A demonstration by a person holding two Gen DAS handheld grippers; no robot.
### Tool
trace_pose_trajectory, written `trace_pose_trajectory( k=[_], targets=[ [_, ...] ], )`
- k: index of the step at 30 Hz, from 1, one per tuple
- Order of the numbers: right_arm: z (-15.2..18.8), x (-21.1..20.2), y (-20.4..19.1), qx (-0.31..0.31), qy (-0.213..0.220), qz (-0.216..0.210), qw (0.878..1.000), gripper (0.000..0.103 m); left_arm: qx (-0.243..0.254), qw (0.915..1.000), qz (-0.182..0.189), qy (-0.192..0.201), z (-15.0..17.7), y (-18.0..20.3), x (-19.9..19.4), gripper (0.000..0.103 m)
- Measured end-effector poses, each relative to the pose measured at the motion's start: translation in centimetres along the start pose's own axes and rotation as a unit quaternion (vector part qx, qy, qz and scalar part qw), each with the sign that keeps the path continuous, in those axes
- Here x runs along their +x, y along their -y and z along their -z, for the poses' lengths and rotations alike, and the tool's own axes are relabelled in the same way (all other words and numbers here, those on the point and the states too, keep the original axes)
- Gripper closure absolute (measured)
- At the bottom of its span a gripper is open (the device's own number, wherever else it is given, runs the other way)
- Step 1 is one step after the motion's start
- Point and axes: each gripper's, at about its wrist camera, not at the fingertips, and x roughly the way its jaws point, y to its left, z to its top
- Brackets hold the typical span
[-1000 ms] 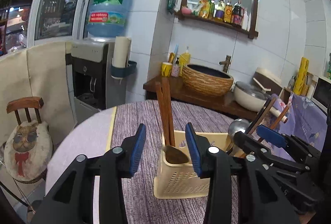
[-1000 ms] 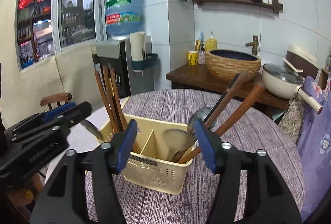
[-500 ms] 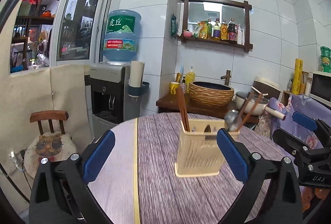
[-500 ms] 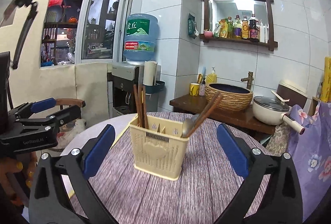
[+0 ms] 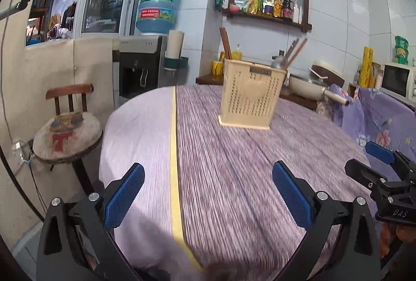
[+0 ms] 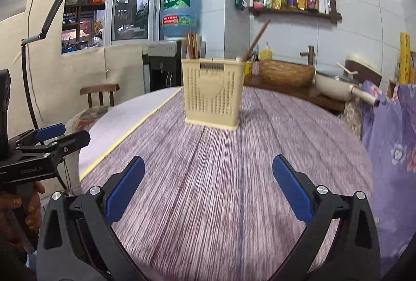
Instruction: Organize utensils
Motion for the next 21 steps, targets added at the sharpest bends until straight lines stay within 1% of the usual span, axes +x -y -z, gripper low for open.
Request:
trace_pose_trajectory(
  k=[3, 6, 9, 11, 15, 17, 21],
  targets=[
    [1.8, -1.8, -0.1, 0.02, -0.001, -0.006, 1.0, 0.006, -0.005, 1.0, 0.002, 0.007, 0.7, 0.0, -1.3, 0.005],
    [2.3, -3.5, -0.3, 0.024, 0.013, -0.002, 1.0, 0.006, -0.003, 0.9996, 0.001, 0.028, 0.6, 0.1, -2.7, 0.005],
    [1.6, -5.2, -0.4, 0.022, 0.034, 0.003, 0.999, 0.006, 0.005, 0.999, 0.001, 0.045, 0.1, 0.5, -3.9, 0.005],
    [0.8, -6.7, -0.5, 0.018, 0.055, 0.007, 0.998, 0.006, 0.008, 0.9987, 0.009, 0.049, -0.2, 0.8, -4.4, 0.005],
    [-0.6, -8.5, -0.6, 0.009, 0.085, 0.006, 0.996, 0.006, 0.004, 0.9972, 0.026, 0.07, -0.5, 1.4, -5.6, 0.005],
    [-0.8, -8.8, -0.6, 0.008, 0.091, 0.004, 0.996, 0.006, 0.007, 0.9967, 0.033, 0.074, -0.5, 1.7, -5.9, 0.005],
    [-0.3, -8.9, -0.4, 0.021, 0.09, -0.001, 0.996, 0.006, 0.027, 0.9961, 0.031, 0.077, 0.0, 2.3, -6.0, 0.005]
  ],
)
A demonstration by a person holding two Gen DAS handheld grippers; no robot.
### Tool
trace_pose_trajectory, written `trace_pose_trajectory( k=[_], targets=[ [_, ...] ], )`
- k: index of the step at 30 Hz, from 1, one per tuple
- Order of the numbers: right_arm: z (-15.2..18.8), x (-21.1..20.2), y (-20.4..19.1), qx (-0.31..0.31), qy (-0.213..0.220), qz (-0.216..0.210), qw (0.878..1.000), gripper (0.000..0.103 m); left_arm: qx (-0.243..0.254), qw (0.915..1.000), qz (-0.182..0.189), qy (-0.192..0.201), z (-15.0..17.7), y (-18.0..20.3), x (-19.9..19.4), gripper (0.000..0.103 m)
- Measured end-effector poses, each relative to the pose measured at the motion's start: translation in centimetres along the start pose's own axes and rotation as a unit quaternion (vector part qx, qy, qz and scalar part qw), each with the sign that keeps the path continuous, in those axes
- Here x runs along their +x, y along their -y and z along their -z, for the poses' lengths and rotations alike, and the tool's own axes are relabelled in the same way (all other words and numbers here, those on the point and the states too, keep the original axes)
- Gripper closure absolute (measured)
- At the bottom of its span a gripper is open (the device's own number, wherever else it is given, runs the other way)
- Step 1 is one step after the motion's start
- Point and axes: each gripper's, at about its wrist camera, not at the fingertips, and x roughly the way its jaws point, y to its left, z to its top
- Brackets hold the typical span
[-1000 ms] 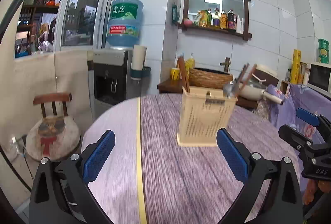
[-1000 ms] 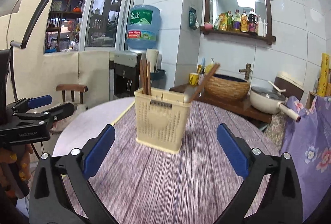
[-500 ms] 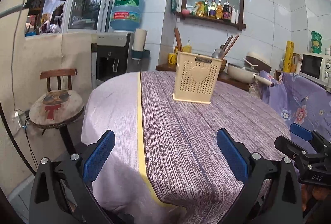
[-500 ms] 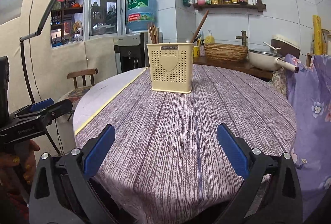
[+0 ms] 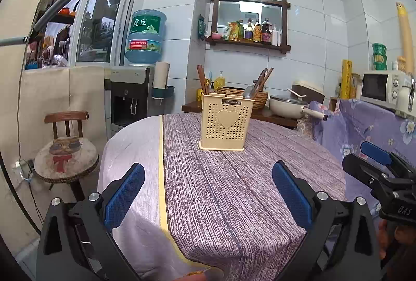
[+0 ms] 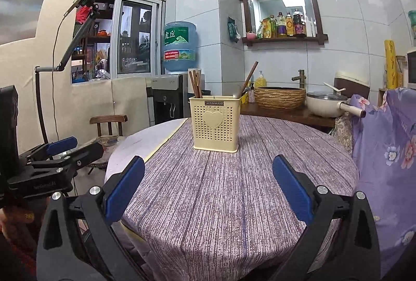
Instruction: Organize utensils
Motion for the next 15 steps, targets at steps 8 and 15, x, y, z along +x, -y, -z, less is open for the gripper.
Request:
trace_pose_trajectory(
  k=[8, 15],
  targets=[
    [0.16, 0.46, 0.63, 0.013, -0.004, 0.003, 1.0, 0.006, -0.006, 0.9999, 0.008, -0.003, 0.2, -0.09, -0.04, 0.005],
    [0.4, 0.84, 0.47, 0.014, -0.013, 0.001, 1.0, 0.006, -0.009, 0.9999, 0.006, -0.006, 0.32, -0.23, 0.0, 0.005]
  ],
)
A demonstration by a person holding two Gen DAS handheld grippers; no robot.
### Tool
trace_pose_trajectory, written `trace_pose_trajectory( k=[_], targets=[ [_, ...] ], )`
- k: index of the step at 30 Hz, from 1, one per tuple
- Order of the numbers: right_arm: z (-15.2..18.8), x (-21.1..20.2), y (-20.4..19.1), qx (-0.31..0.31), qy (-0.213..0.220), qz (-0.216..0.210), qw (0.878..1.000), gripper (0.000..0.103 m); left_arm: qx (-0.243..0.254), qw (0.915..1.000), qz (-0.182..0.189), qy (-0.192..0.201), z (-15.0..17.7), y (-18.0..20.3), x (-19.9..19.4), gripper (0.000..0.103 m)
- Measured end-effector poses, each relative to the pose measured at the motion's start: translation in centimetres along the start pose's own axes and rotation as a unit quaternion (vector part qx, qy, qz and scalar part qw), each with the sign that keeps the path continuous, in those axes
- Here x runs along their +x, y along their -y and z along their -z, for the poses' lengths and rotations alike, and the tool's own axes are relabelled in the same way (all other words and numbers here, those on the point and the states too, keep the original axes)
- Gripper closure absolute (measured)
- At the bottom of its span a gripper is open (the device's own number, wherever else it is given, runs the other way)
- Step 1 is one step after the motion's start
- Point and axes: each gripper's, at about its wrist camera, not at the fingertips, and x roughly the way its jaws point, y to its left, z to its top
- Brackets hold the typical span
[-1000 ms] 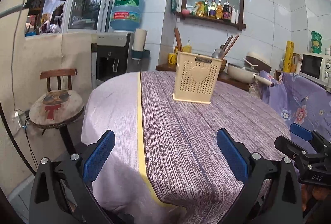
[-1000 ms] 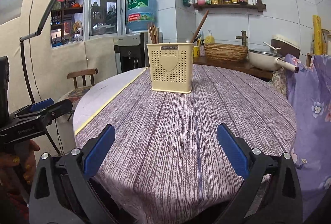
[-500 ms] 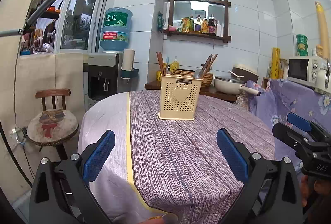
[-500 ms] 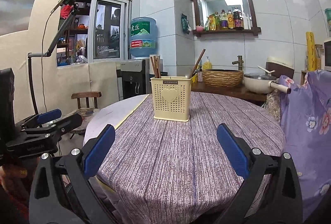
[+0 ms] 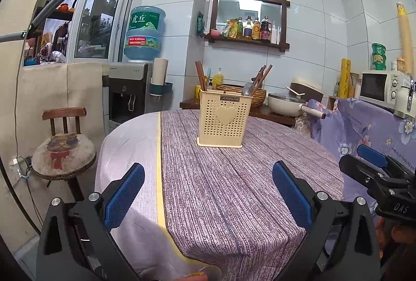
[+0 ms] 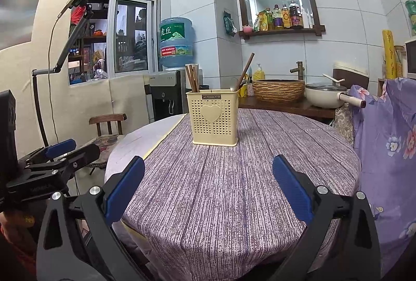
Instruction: Organize utensils
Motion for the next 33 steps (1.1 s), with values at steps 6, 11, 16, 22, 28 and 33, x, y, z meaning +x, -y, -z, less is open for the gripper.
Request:
trace_pose_trajectory(
  k=[6, 11, 16, 22, 28, 33],
  targets=[
    [0.08, -0.02, -0.01, -0.001, 0.0, 0.001, 1.0, 0.006, -0.003, 1.0, -0.005, -0.008, 0.08, 0.08, 0.27, 0.005],
    [0.16, 0.17, 0.02, 0.001, -0.003, 0.001, 1.0, 0.006, 0.0, 0.9999, -0.01, -0.005, 0.02, 0.18, 0.16, 0.005],
    [0.24, 0.29, 0.01, 0.002, -0.007, 0.0, 1.0, 0.006, -0.001, 0.9999, -0.009, -0.007, 0.06, 0.23, 0.24, 0.005],
    [0.31, 0.39, -0.06, 0.002, -0.008, 0.0, 1.0, 0.006, -0.002, 0.9999, -0.01, -0.01, 0.15, 0.07, 0.36, 0.005],
    [0.33, 0.39, 0.0, 0.003, -0.01, -0.002, 1.0, 0.006, -0.004, 0.9998, -0.011, -0.014, 0.27, 0.0, 0.47, 0.005],
    [0.36, 0.51, 0.18, 0.006, -0.011, -0.001, 1.0, 0.006, -0.006, 0.9998, -0.013, -0.015, 0.38, -0.08, 0.56, 0.005]
  ],
)
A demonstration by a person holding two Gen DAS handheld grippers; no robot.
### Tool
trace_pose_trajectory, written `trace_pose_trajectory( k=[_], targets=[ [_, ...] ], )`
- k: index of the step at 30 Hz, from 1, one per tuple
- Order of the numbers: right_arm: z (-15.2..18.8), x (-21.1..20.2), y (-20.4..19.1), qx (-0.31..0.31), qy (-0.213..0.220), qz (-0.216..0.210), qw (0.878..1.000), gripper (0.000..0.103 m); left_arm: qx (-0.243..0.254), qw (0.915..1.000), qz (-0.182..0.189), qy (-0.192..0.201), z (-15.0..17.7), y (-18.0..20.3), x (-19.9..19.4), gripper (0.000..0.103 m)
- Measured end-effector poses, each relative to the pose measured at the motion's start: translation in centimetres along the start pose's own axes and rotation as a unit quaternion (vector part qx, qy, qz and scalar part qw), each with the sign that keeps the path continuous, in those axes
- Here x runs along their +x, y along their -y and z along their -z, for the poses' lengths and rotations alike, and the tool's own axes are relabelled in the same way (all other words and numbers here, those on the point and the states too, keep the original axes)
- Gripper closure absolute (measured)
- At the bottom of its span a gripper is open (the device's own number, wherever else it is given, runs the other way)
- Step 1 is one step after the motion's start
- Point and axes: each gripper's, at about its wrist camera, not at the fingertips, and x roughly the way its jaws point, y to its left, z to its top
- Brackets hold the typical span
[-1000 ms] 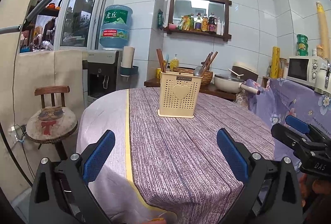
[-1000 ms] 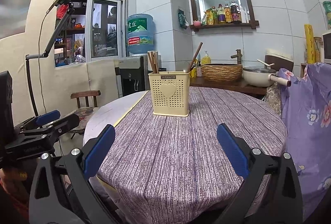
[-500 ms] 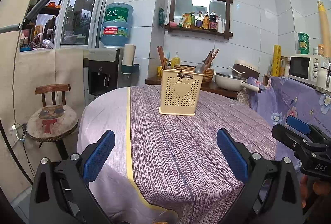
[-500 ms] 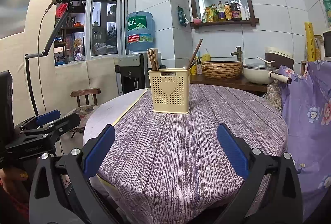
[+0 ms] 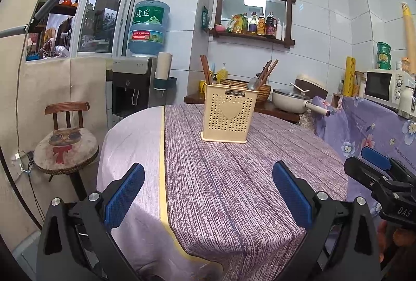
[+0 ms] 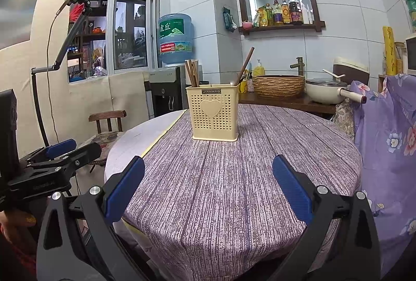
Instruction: Organize utensils
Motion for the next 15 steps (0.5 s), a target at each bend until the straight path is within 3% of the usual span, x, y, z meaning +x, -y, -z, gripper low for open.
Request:
trace_pose_trajectory(
  k=[15],
  targets=[
    [0.27, 0.28, 0.18, 0.002, -0.005, 0.0, 1.0, 0.006, 0.0, 1.0, -0.005, -0.006, -0.07, 0.46, 0.03, 0.005]
  ],
)
